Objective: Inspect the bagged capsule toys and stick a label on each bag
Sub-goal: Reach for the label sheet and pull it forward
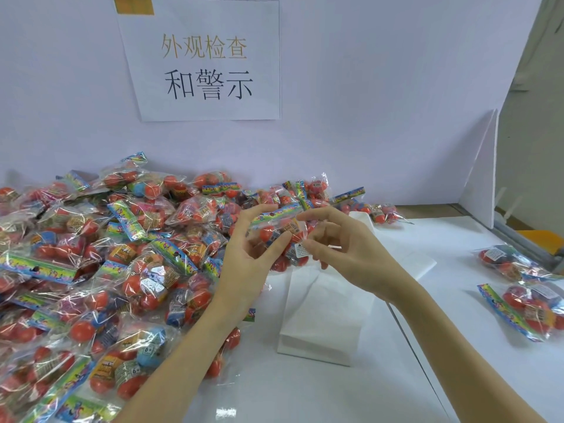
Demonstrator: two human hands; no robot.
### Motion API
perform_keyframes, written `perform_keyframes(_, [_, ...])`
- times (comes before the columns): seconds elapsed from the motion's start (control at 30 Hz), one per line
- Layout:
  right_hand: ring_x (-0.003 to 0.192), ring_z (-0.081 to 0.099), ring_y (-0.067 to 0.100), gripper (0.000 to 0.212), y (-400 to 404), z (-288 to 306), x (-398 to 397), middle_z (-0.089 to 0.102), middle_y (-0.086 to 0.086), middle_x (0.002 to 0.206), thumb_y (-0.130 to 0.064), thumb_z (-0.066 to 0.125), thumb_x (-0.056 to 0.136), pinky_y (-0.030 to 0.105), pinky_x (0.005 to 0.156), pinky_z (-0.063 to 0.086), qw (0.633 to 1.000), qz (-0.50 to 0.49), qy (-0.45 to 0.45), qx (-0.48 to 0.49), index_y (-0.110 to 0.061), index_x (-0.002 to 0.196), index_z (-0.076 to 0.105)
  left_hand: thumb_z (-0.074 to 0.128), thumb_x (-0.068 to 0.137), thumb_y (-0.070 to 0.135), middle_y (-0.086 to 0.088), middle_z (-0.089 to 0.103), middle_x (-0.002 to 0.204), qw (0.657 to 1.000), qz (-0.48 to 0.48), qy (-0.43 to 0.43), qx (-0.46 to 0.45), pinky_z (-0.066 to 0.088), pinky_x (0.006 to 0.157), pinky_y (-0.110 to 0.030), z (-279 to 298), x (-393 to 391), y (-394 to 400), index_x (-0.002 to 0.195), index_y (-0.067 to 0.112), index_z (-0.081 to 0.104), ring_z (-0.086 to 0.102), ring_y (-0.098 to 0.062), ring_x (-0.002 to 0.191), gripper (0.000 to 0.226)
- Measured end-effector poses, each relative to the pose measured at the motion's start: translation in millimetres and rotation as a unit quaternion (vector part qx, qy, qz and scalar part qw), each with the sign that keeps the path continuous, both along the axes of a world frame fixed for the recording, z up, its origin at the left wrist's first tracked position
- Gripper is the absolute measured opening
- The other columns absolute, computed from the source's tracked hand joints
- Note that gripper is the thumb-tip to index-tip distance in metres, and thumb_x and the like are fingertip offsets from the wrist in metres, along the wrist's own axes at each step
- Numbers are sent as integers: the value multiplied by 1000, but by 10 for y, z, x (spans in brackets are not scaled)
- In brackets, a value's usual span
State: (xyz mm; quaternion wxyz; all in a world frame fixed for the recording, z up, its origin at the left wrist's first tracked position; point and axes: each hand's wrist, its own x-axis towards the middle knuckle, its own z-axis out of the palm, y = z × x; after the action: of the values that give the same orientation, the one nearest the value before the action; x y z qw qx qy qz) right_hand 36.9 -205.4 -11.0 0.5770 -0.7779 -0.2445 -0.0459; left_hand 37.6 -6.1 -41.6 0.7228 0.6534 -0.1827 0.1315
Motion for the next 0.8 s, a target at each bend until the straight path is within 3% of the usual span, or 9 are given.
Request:
perform_keyframes(0.07, [76, 62, 12, 34, 0, -8, 0, 64, -8, 76, -14, 70, 99, 32, 70, 57, 1000, -2, -5, -16, -32, 127, 64, 74, 94, 22, -5, 76, 104, 1000, 0, -6, 9, 62, 70, -32, 5, -14, -12, 128, 37, 60, 75, -27, 87, 39])
perform_keyframes(0.17, [76, 62, 11, 37, 2, -20, 1, 64, -9, 76, -15, 71, 98, 39, 73, 57, 999, -6, -8, -30, -34, 128, 62, 73, 96, 17, -5, 73, 94, 1000, 4, -16, 16, 59, 65, -28, 18, -20, -12, 127, 30, 63, 68, -20, 71, 36])
perform_keyframes(0.23, [75, 62, 11, 40, 11, -26, 3, 65, -7, 76, -15, 73, 97, 41, 75, 57, 999, -13, -9, -36, -33, 130, 60, 72, 97, 13, 4, 71, 90, 999, 6, -24, 23, 55, 63, -23, 18, -18, -17, 129, 21, 62, 63, -10, 67, 34])
perform_keyframes(0.37, [74, 63, 9, 41, 28, -31, 8, 65, -9, 74, -14, 74, 95, 32, 71, 55, 999, -28, -12, -35, -29, 130, 59, 71, 98, 11, 1, 73, 105, 999, 2, -21, 26, 56, 65, -25, 20, -17, -22, 128, 20, 63, 67, -11, 70, 32])
perform_keyframes(0.53, [73, 62, 7, 41, 22, -39, 8, 64, -10, 72, -14, 75, 95, 22, 69, 51, 999, -38, -15, -35, -30, 129, 60, 71, 97, 14, -3, 73, 102, 1000, -4, -16, 26, 59, 67, -33, 34, -29, -16, 126, 27, 64, 67, -22, 72, 33])
perform_keyframes(0.63, [74, 64, 7, 40, 31, -39, 6, 65, -10, 72, -15, 76, 94, 21, 69, 52, 998, -46, -21, -34, -32, 127, 60, 76, 93, 18, 5, 71, 99, 1000, -10, -10, 24, 57, 64, -26, 32, -34, -11, 127, 29, 64, 65, -15, 66, 38])
perform_keyframes(0.7, [75, 66, 9, 40, 32, -39, 7, 66, -9, 72, -16, 77, 94, 22, 70, 53, 998, -49, -26, -37, -32, 127, 60, 83, 85, 24, 8, 69, 111, 1000, -21, 5, 15, 57, 67, -23, 38, -41, -11, 128, 31, 64, 68, -13, 73, 48])
perform_keyframes(0.8, [73, 69, 9, 41, 16, -33, 15, 69, -9, 72, -13, 77, 93, 21, 70, 54, 998, -52, -26, -37, -31, 127, 60, 87, 81, 23, 15, 64, 128, 999, -37, 8, 19, 60, 78, -29, 33, -34, -12, 135, 30, 60, 71, -14, 101, 60])
